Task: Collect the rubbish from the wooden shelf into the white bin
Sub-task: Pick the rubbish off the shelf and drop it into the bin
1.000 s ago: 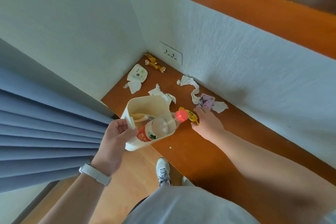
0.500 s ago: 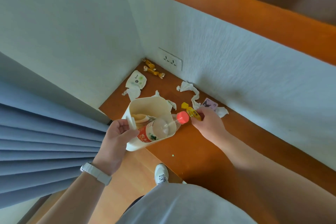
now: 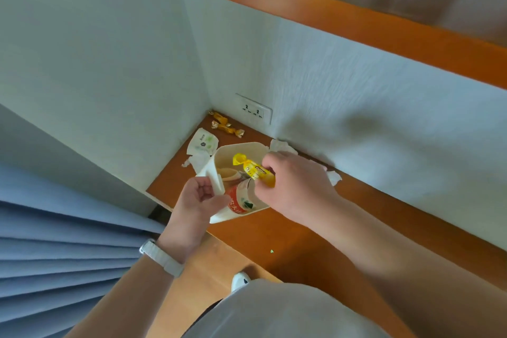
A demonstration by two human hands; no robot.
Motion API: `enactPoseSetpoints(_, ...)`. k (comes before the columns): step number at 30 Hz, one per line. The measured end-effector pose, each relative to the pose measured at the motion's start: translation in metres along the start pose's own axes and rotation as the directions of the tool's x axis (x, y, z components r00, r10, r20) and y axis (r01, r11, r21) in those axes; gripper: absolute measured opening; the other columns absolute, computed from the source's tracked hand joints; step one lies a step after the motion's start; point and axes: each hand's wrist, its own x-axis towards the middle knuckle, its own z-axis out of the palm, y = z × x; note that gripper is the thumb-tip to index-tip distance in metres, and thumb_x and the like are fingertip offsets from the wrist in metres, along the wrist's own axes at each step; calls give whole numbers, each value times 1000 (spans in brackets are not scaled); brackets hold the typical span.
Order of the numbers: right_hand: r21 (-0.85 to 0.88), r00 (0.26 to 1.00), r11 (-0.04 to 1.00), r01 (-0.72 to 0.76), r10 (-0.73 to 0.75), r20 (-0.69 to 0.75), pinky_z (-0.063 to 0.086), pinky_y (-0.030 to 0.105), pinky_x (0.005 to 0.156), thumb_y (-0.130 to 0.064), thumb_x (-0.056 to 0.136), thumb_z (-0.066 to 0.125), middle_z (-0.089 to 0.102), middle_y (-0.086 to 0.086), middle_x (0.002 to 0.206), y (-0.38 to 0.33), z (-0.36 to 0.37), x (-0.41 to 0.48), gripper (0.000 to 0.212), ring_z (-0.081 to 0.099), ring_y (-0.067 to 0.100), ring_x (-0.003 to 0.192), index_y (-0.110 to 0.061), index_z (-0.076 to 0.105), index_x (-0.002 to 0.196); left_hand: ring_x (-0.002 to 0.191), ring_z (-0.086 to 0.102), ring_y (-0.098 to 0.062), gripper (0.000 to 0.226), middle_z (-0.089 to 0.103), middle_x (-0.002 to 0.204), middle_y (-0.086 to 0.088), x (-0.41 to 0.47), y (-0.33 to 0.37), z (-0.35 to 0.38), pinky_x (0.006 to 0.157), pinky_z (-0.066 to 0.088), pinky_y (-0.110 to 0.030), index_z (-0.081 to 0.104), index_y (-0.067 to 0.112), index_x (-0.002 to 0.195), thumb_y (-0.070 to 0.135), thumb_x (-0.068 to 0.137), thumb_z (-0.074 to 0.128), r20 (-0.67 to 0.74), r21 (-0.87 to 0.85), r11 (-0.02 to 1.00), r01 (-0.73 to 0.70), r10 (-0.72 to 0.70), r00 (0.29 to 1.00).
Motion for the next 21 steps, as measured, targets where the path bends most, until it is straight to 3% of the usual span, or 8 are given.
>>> enactPoseSetpoints(6,-86,993,989,121,-120,16,28,27,47,-41,91,57,55,-5,76,-20,15,4,25,52,16,65,-16,60,92,97,72,-28,65,73,99,-5,-2,2,-13,83,58,-40,60,19,111,40,56,87,36,-6,1000,-26,26,999)
enactPoseSetpoints(10,-2,986,986,166,-166,-11,47,27,59,-42,92,60,64,-5,90,-12,8,4,29,58,15,78,-16,66,105,101,70,-29,68,72,105,-7,0,1,-20,88,58,-43,59,21,113,44,56,87,50,9,1000,-22,21,999)
enactPoseSetpoints(13,49,988,987,150,-148,-47,38,12,64,-42,90,62,64,-8,96,9,3,0,30,56,10,82,-19,66,109,102,71,-27,66,74,103,-3,7,-2,-21,87,57,-40,60,24,113,43,57,88,61,9,1000,-16,15,998)
enactPoseSetpoints(17,145,998,989,-20,29,-58,47,20,70,-46,91,57,59,-12,100,66,13,-2,29,57,7,85,-24,64,109,101,72,-27,68,74,103,-3,18,-5,-17,83,57,-36,60,23,114,46,55,88,50,12,1000,-5,5,999)
enactPoseSetpoints(21,100,972,967,-234,233,23,52,29,72,-37,92,60,60,-4,107,140,46,-3,28,59,12,88,-20,65,113,99,72,-27,67,74,101,-4,26,-6,-11,87,57,-41,62,22,113,48,56,87,43,56,998,10,-12,999)
